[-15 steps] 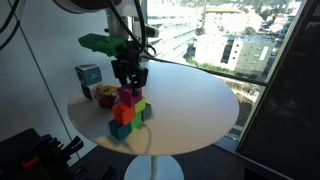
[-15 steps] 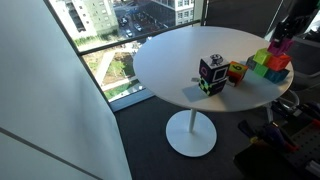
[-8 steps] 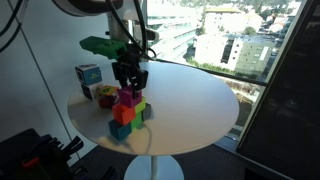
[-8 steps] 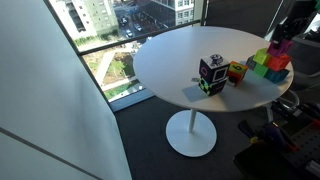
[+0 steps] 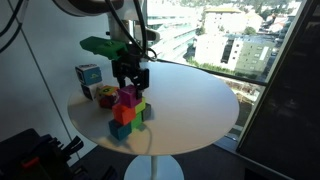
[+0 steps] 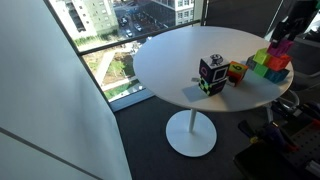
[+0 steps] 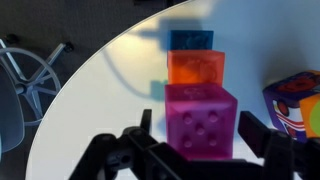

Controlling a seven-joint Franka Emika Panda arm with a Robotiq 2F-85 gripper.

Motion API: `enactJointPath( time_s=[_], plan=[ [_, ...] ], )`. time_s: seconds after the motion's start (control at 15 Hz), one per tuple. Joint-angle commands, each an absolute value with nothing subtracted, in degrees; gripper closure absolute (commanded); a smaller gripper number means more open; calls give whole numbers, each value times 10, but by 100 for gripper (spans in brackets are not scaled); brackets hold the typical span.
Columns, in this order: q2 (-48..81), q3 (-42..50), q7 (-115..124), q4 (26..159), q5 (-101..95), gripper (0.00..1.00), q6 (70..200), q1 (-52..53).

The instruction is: Place the pink block on top of the block pyramid

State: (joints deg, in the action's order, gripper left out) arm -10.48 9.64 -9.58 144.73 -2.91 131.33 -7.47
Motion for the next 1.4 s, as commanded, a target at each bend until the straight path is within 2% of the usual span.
enactJointPath(
  time_s=[0.0,0.67,1.33],
  plan=[
    [-118,101,-110,1446,-19,0,1302,-78],
    [-151,97,-95,1410,-27,0,1224,-79],
    [-194,88,-94,1385,-12,0,1203,-66]
  ],
)
